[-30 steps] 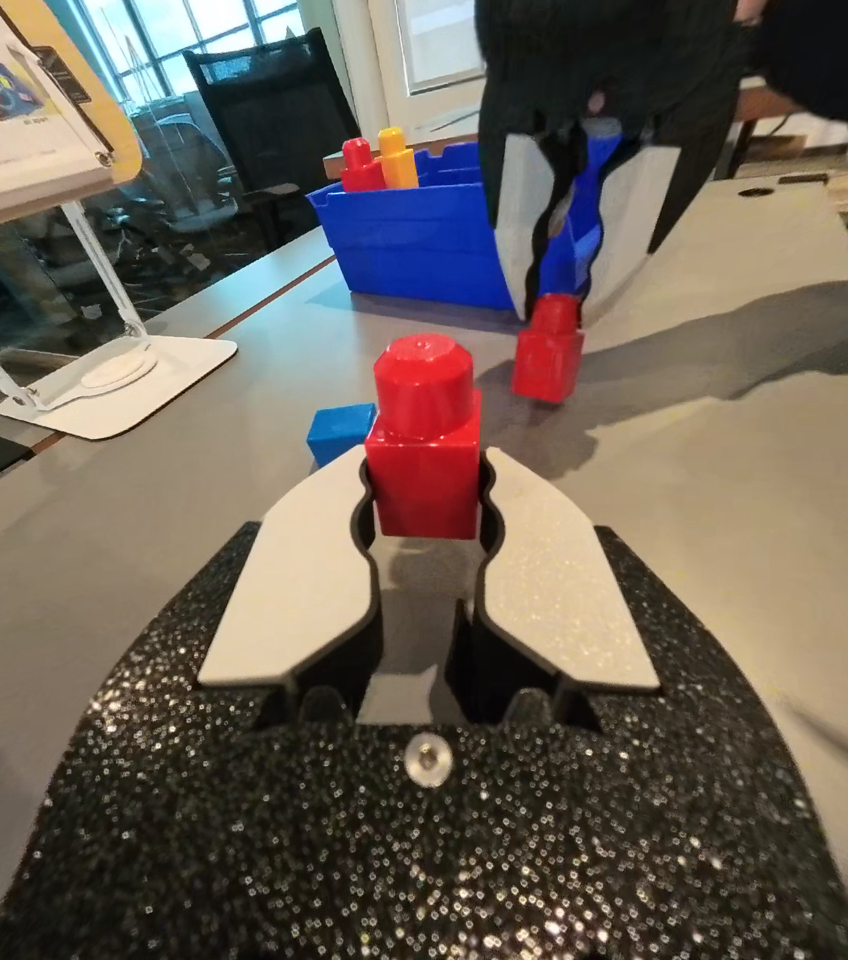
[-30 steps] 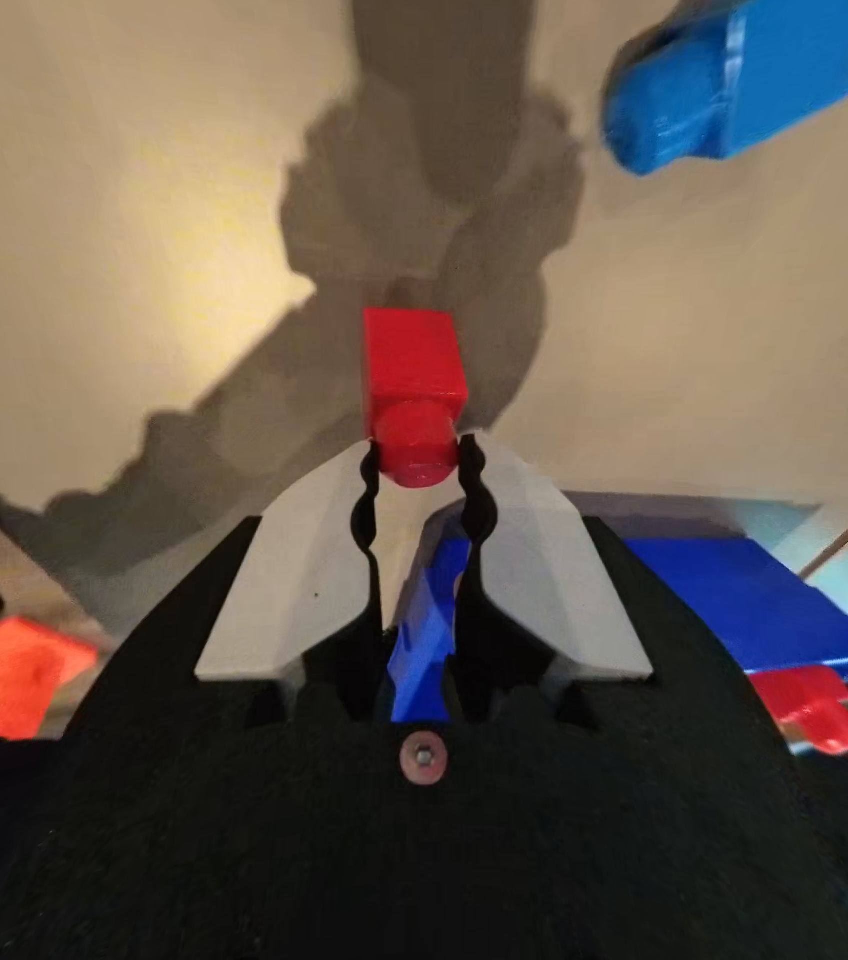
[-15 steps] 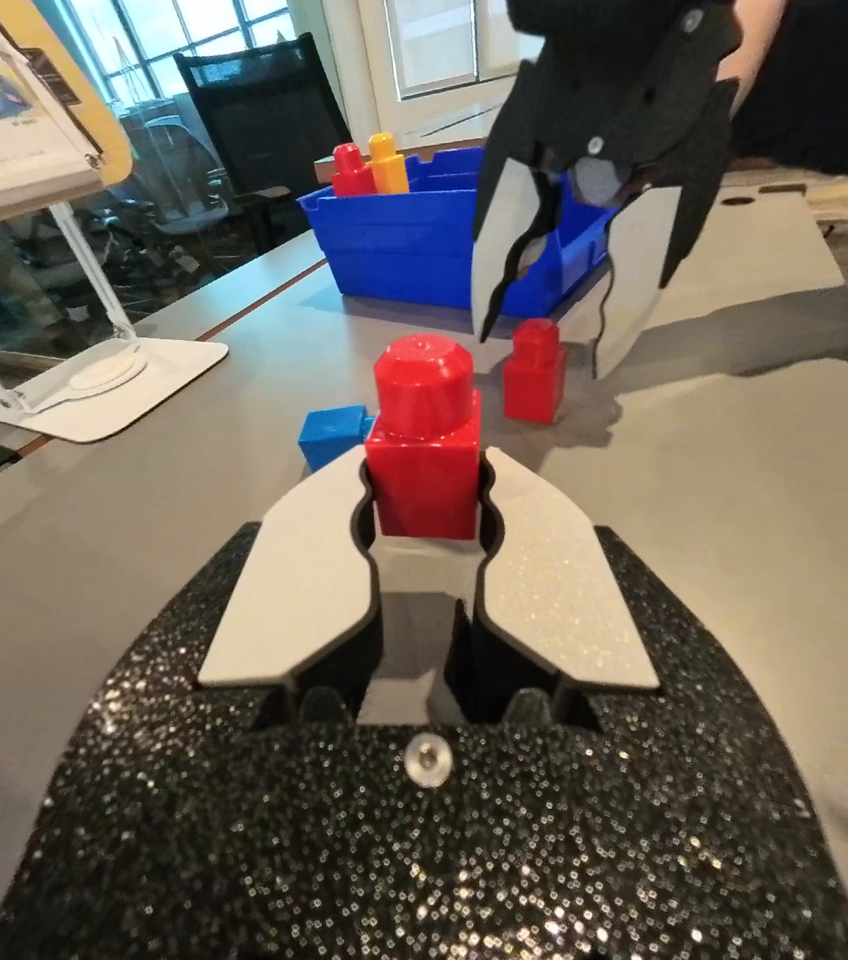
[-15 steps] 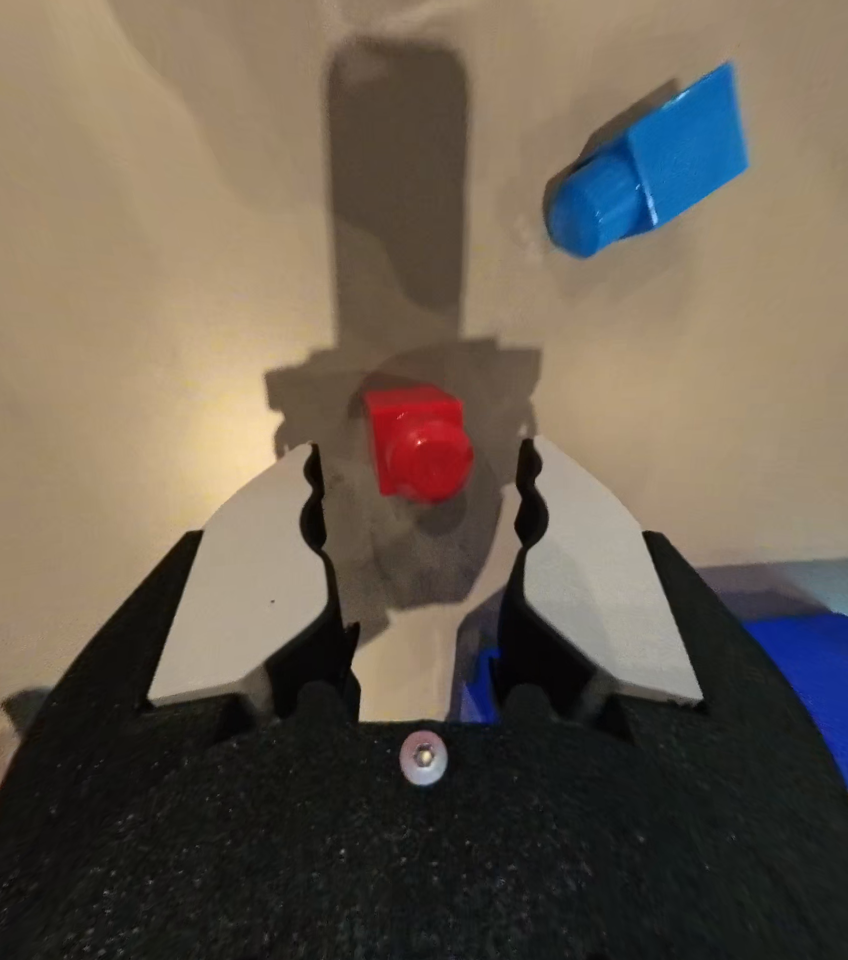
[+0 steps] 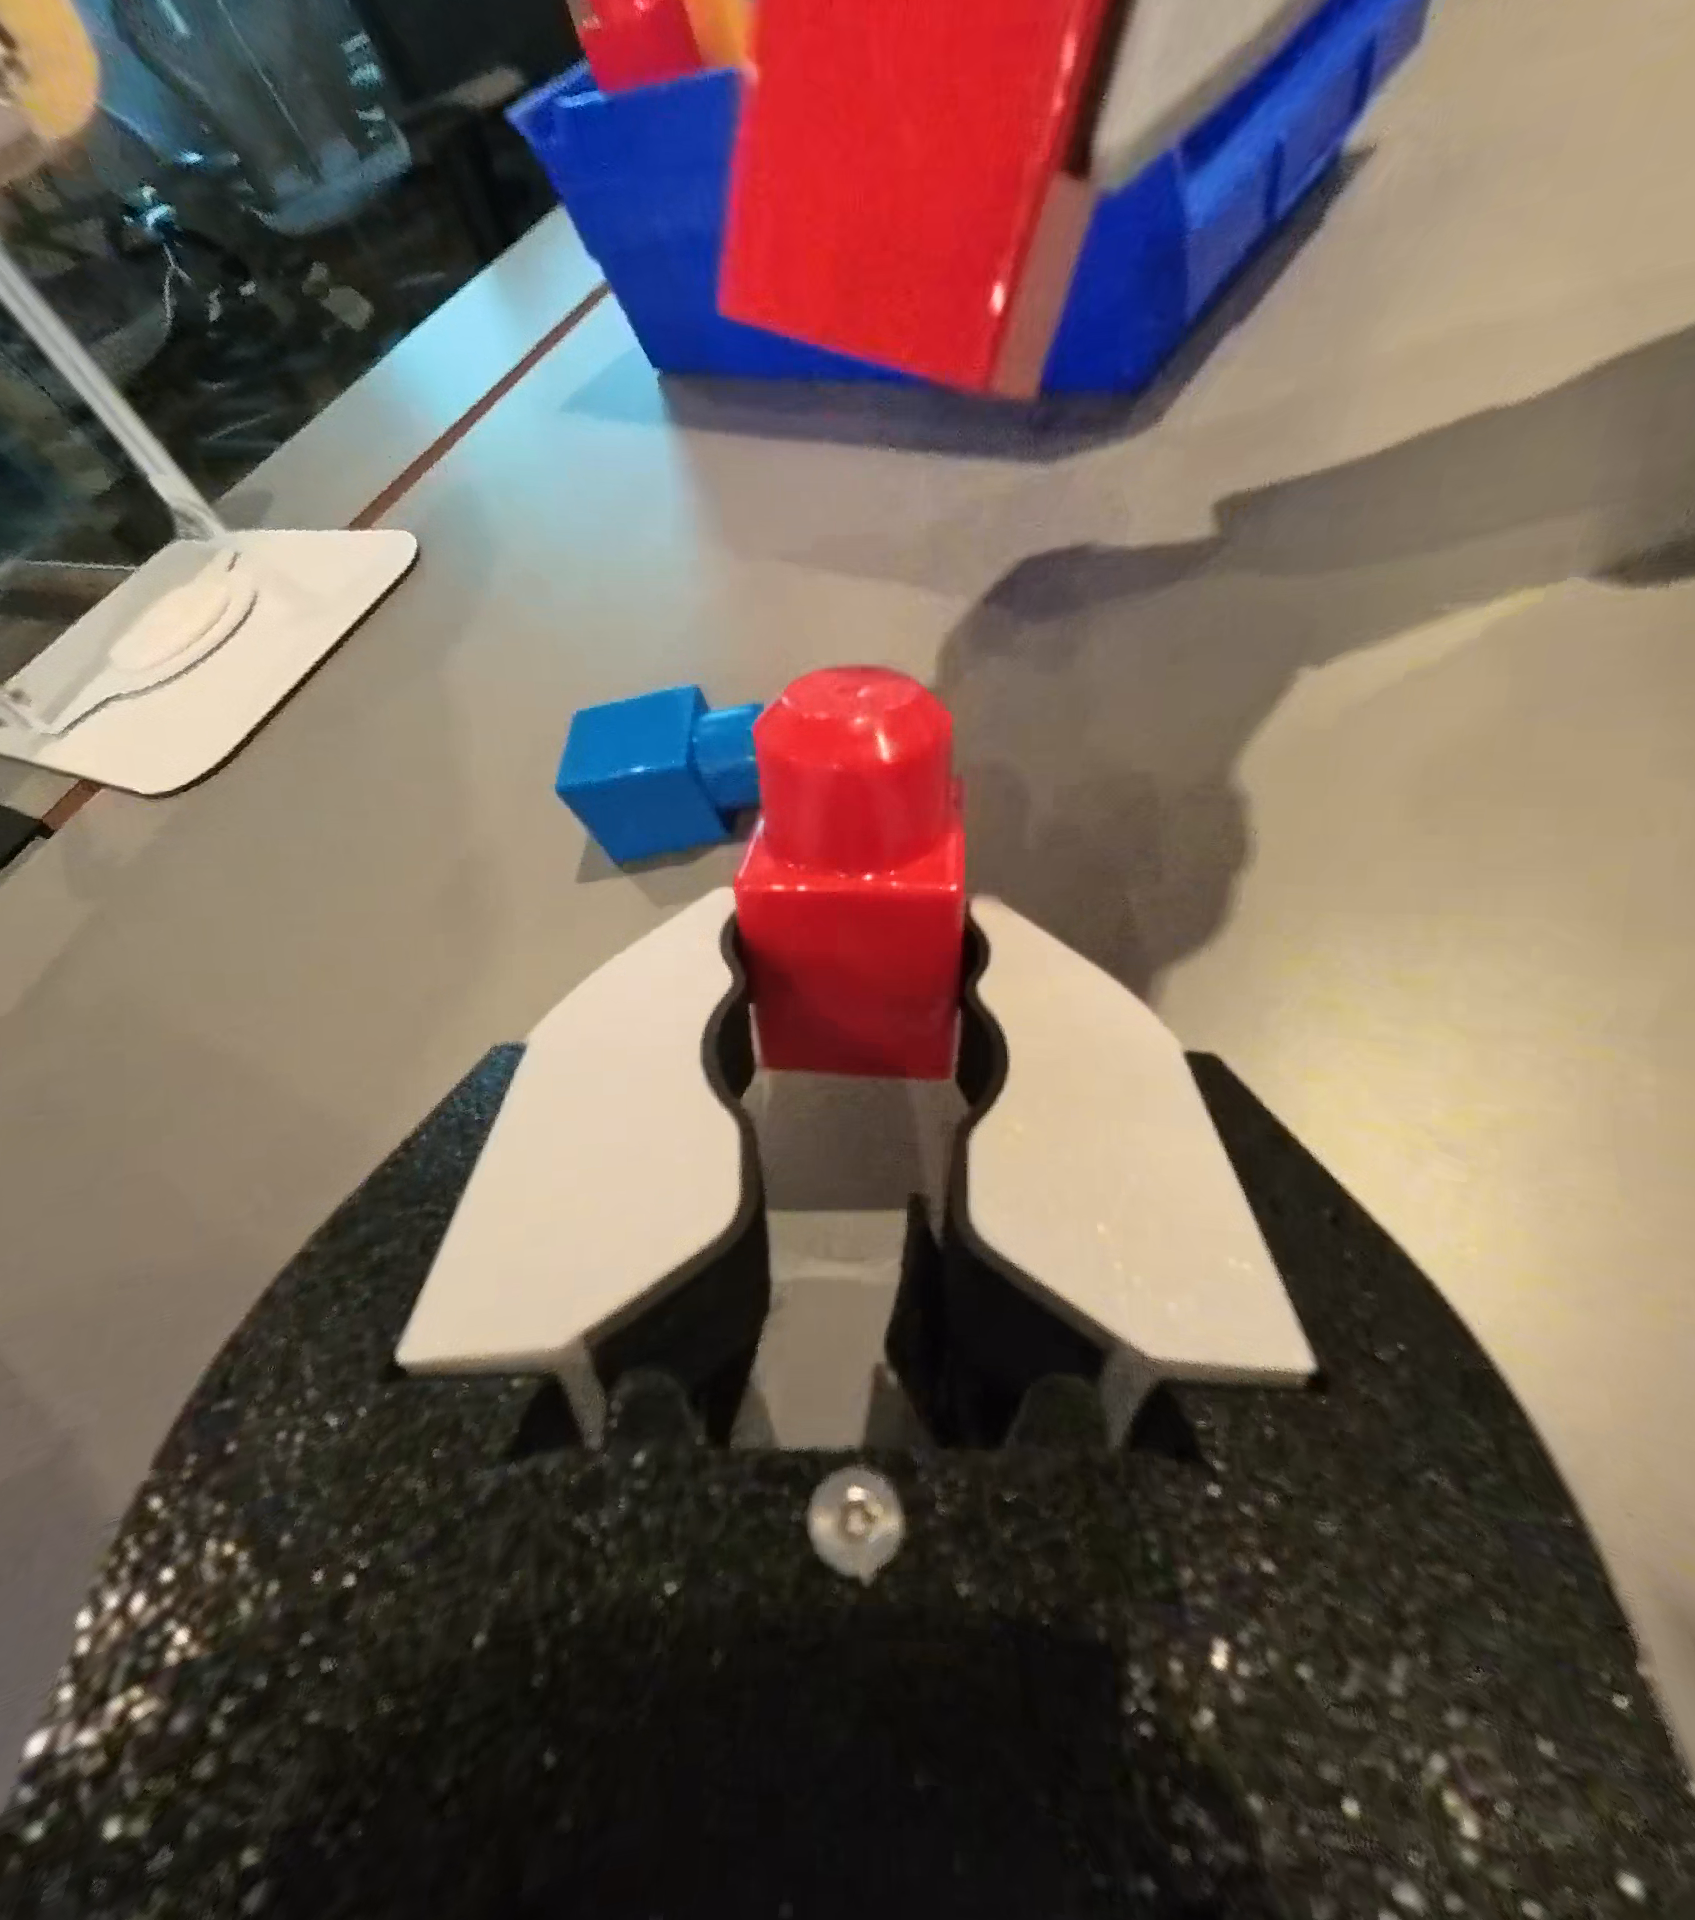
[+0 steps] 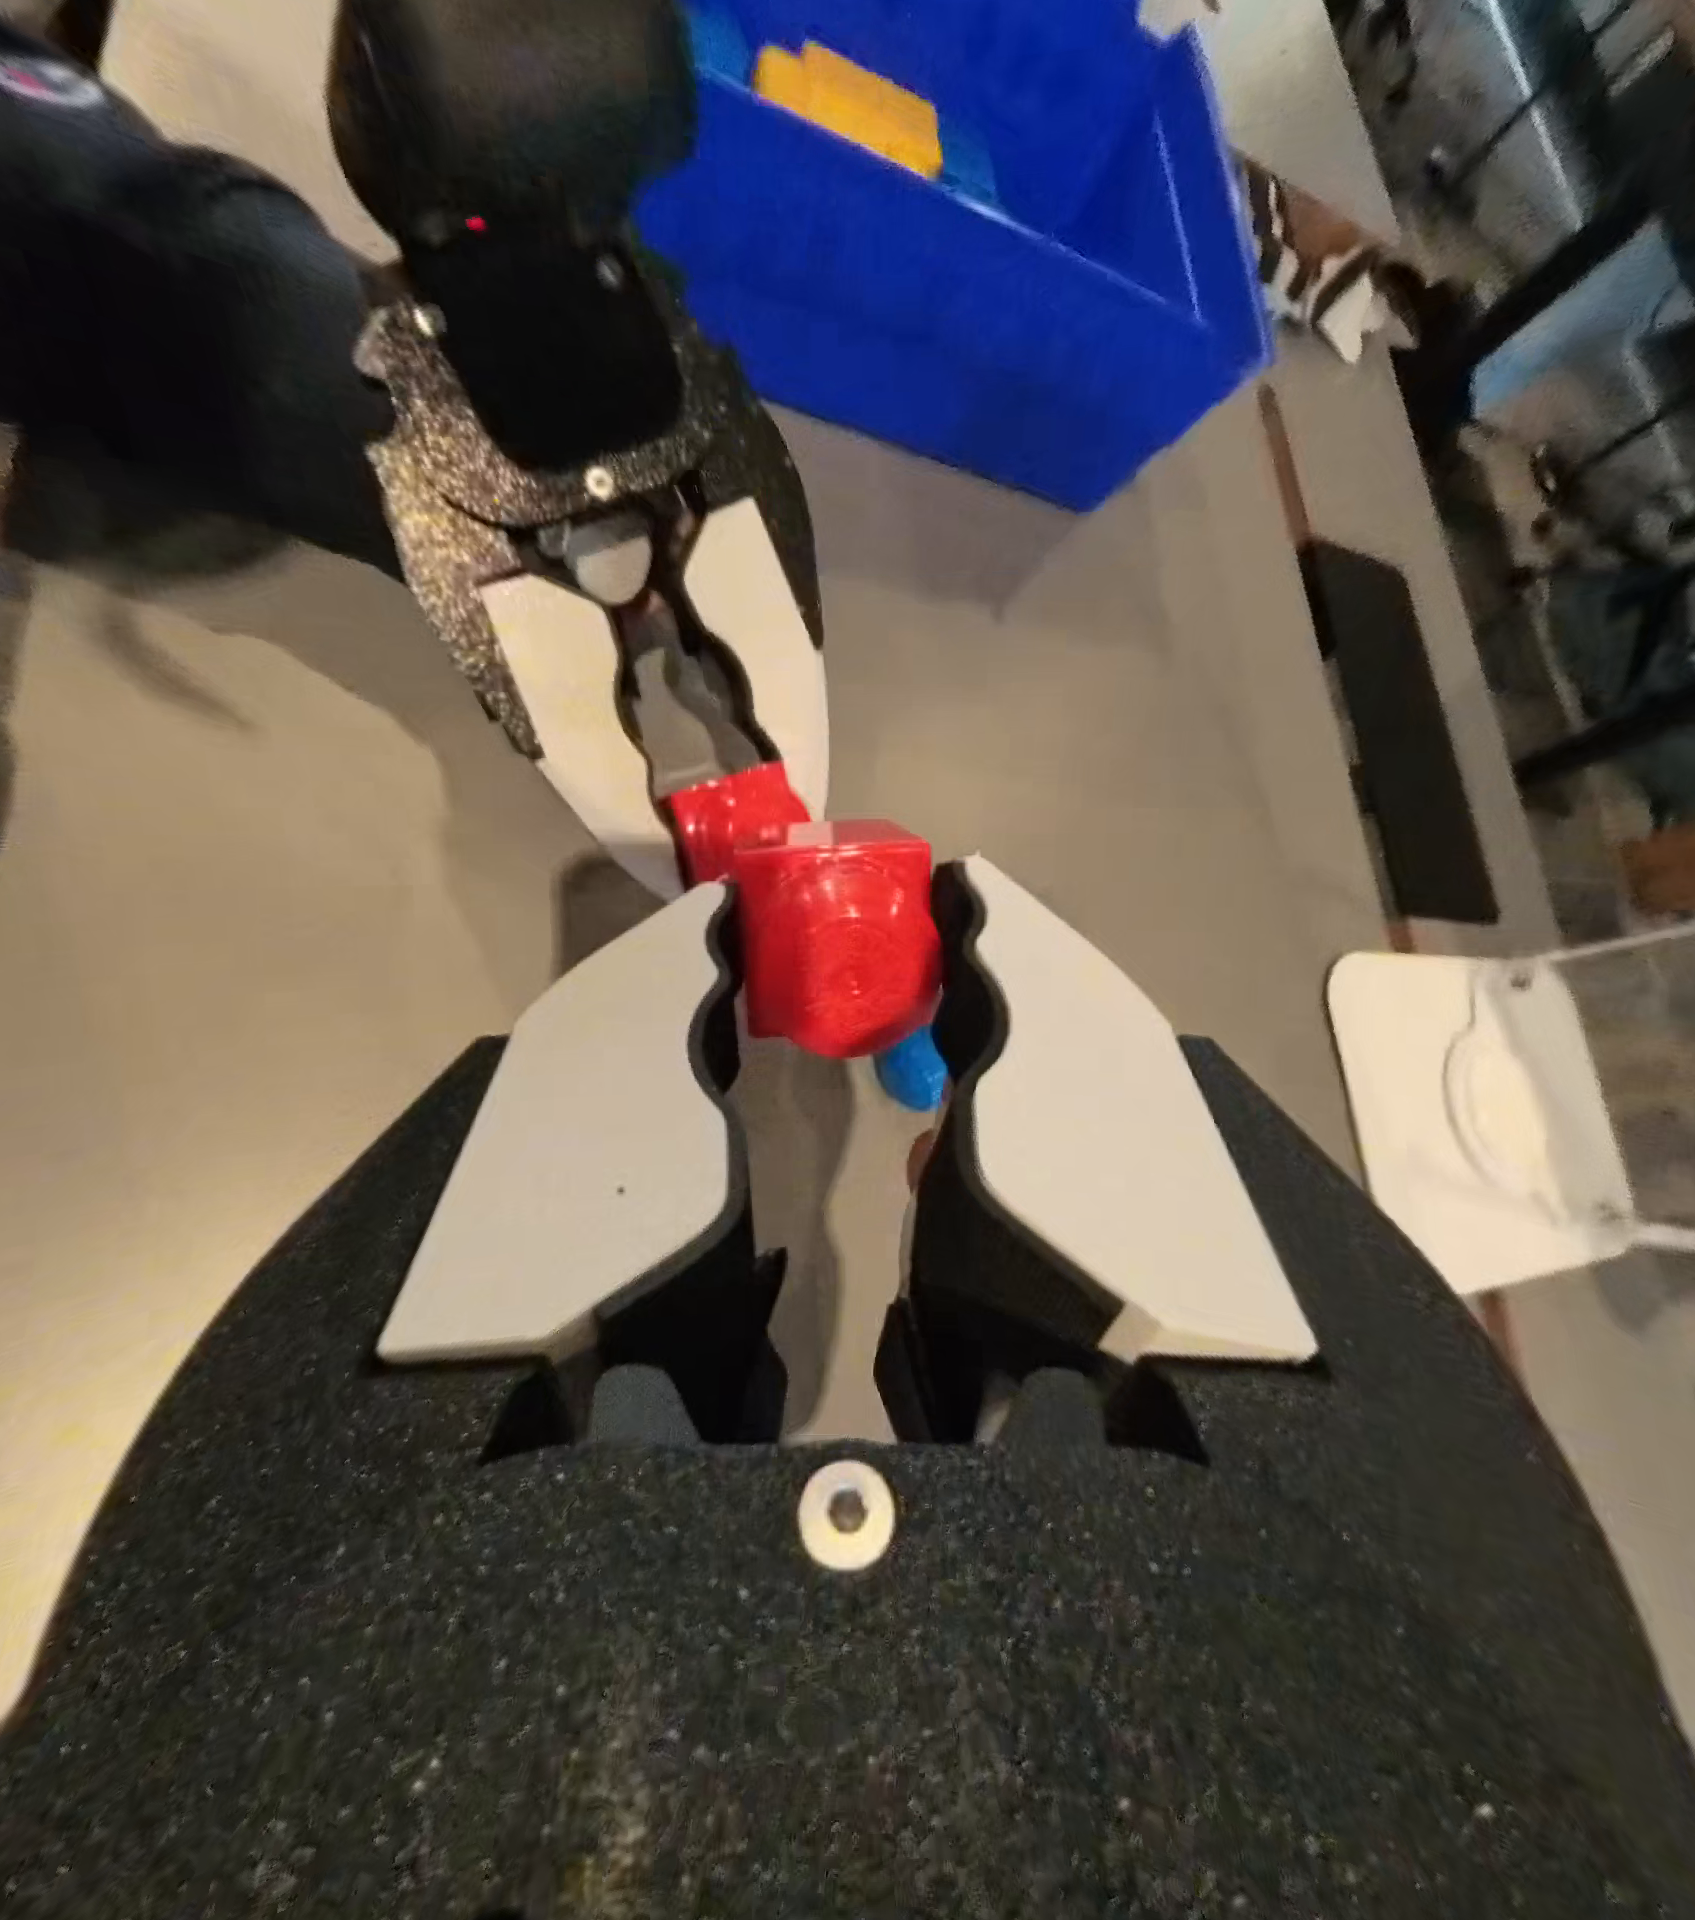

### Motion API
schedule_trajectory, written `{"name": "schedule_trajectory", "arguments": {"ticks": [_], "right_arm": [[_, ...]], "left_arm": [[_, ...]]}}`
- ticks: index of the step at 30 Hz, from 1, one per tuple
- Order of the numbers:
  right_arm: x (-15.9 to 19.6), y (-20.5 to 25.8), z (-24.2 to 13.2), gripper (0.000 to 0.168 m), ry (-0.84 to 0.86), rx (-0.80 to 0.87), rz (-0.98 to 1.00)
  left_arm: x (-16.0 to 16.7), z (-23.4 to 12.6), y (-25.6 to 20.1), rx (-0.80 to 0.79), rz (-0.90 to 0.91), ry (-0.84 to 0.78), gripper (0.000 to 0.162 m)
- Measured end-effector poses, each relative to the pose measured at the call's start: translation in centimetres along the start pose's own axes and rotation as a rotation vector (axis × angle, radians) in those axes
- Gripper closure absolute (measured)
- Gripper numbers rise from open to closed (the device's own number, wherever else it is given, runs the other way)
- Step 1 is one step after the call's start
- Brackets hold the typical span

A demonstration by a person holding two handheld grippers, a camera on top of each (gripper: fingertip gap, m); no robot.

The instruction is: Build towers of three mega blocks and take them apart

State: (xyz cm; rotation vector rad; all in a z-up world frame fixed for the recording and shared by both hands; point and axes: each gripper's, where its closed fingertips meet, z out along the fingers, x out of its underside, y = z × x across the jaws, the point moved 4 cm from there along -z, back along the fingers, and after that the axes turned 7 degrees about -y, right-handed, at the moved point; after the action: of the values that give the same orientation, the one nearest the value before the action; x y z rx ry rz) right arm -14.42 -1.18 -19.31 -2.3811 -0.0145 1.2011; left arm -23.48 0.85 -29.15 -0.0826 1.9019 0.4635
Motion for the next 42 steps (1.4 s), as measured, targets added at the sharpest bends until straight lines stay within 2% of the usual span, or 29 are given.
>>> {"name": "schedule_trajectory", "arguments": {"ticks": [7, 14, 33, 34, 35, 36, 38, 40, 42], "right_arm": [[1.0, 2.0, 2.6, 0.133, 0.126, -0.137, -0.110], [1.3, 2.6, 3.3, 0.133, 0.125, -0.212, -0.066], [1.5, 3.0, 3.7, 0.132, -0.009, -0.167, 0.009], [1.5, 2.5, 3.6, 0.130, -0.029, -0.128, 0.036], [1.5, 1.5, 3.4, 0.113, -0.051, -0.065, 0.097], [1.6, 0.4, 3.0, 0.104, -0.091, -0.003, 0.203], [3.3, -2.0, 2.5, 0.097, -0.121, 0.183, 0.432], [6.6, -3.0, 2.8, 0.107, -0.039, 0.398, 0.592], [8.9, -2.4, 4.1, 0.102, 0.046, 0.476, 0.665]], "left_arm": [[0.0, 0.5, -1.3, 0.044, 0.101, 0.027, 0.127], [-0.4, 0.6, -1.7, 0.062, 0.117, 0.005, 0.127], [-0.7, 0.4, -1.9, 0.080, 0.044, -0.049, 0.127], [-0.9, 0.4, -1.5, 0.048, 0.032, -0.062, 0.127], [-0.9, 0.3, -0.9, -0.006, 0.035, -0.061, 0.127], [-0.6, 0.1, -0.1, -0.068, 0.051, -0.042, 0.127], [-0.1, -0.4, 1.3, -0.175, 0.047, -0.017, 0.127], [0.1, -0.6, 2.1, -0.225, 0.017, -0.013, 0.127], [0.2, -0.8, 2.6, -0.269, 0.011, 0.001, 0.127]]}}
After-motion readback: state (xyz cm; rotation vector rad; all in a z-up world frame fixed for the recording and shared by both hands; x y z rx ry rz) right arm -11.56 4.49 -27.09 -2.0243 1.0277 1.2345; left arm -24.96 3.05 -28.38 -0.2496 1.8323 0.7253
